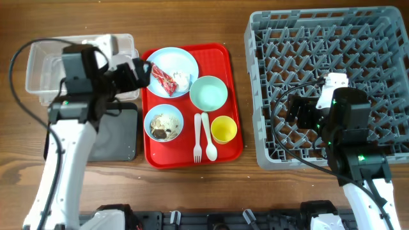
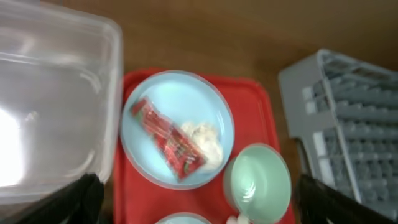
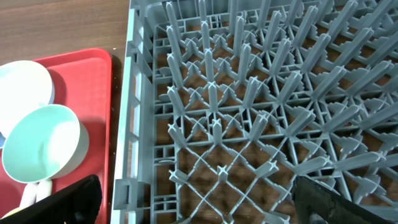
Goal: Sort waste into correct bins and load items into the dishwasher rack
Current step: 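Reach the left gripper to the white plate and grasp the red wrapper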
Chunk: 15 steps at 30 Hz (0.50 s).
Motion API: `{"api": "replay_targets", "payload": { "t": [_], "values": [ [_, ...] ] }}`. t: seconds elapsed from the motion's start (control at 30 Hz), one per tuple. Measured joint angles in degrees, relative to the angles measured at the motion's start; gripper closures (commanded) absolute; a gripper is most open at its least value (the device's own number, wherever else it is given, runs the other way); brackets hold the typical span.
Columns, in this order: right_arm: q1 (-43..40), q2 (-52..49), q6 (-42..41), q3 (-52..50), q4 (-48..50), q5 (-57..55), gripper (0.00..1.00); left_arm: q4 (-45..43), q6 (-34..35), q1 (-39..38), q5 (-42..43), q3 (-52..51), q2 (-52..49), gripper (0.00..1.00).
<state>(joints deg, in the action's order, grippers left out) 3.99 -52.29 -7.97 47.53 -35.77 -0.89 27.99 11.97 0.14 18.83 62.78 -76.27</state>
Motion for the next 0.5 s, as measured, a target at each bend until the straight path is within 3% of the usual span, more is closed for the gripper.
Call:
{"api": "replay_targets", "payload": {
  "t": [0.17, 0.33, 0.5],
  "values": [
    [0.0, 0.0, 0.0, 0.0, 0.0, 0.02, 0.0, -8.66, 1.31, -8.02, -4.85, 0.09, -9.42, 0.01],
    [0.0, 0.0, 0.0, 0.0, 0.0, 0.02, 0.0, -13.62, 5.66, -11.34, -10.27, 0.09, -20.24, 0.1],
    [0.0, 0.0, 0.0, 0.0, -0.02, 0.02, 0.0, -15.17, 9.7, -11.34, -12.59, 0.09, -27.82, 0.31]
  ]
}}
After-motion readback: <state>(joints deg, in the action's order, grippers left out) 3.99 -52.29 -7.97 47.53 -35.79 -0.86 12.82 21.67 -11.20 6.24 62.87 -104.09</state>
